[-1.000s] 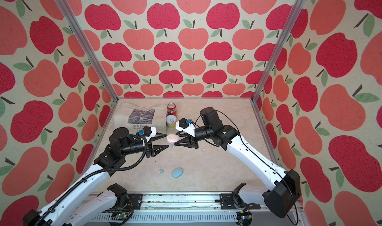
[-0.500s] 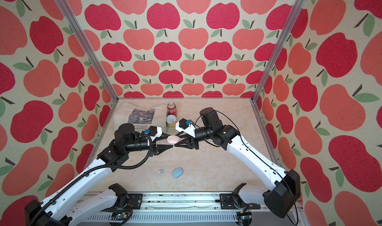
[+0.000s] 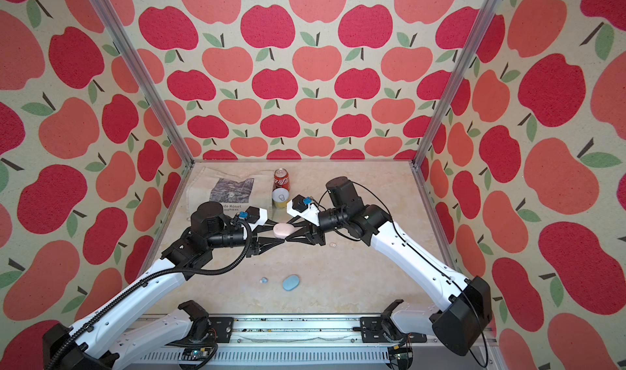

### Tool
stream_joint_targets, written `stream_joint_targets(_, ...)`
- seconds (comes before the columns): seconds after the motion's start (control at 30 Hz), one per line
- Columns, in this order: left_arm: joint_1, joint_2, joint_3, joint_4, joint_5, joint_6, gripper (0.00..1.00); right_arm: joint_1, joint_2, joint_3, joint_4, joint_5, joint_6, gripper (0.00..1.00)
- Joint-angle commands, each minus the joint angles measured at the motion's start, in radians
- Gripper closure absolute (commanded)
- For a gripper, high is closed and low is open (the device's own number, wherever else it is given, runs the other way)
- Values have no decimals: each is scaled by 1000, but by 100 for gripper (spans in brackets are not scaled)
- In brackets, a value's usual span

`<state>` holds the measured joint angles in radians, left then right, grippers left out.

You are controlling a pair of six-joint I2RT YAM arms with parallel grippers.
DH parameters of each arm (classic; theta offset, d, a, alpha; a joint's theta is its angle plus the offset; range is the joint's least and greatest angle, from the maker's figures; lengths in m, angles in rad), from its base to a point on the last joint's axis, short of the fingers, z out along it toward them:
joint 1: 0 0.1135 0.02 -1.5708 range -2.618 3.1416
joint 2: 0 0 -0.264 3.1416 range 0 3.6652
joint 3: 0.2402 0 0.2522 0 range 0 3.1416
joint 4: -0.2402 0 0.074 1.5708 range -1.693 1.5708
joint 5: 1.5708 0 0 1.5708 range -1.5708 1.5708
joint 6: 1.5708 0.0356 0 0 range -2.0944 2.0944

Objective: Insert wireless bluetooth earbuds into charging case
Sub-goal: Pass the charging case, then open the charging case.

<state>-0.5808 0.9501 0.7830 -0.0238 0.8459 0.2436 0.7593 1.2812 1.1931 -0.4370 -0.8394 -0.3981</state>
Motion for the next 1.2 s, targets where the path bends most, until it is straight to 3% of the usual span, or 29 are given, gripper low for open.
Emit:
stream_joint_targets(0.0, -3, -4, 24, 41, 11, -29, 50, 8, 4, 19, -3, -23, 6, 76)
stream_joint_targets(0.33, -5, 8, 30, 48, 18, -38, 66, 8, 5, 19, -12, -15, 3, 74)
stream_joint_targets(0.43, -8, 11, 32, 48, 12, -36, 76, 8, 8, 16, -9, -11, 9, 72)
stream_joint_targets(0.63, -11, 13, 31, 35, 12, -35, 100, 5, 12, 7, 29, -10, 57, 54)
stream_joint_targets(0.87, -11, 6, 23, 21, 1, -25, 100, -5, 18, -3, 96, -12, 116, 40)
stream_joint_targets(1.17, -12, -8, 18, -3, 2, -16, 100, -12, 20, -3, 110, 47, 113, 39)
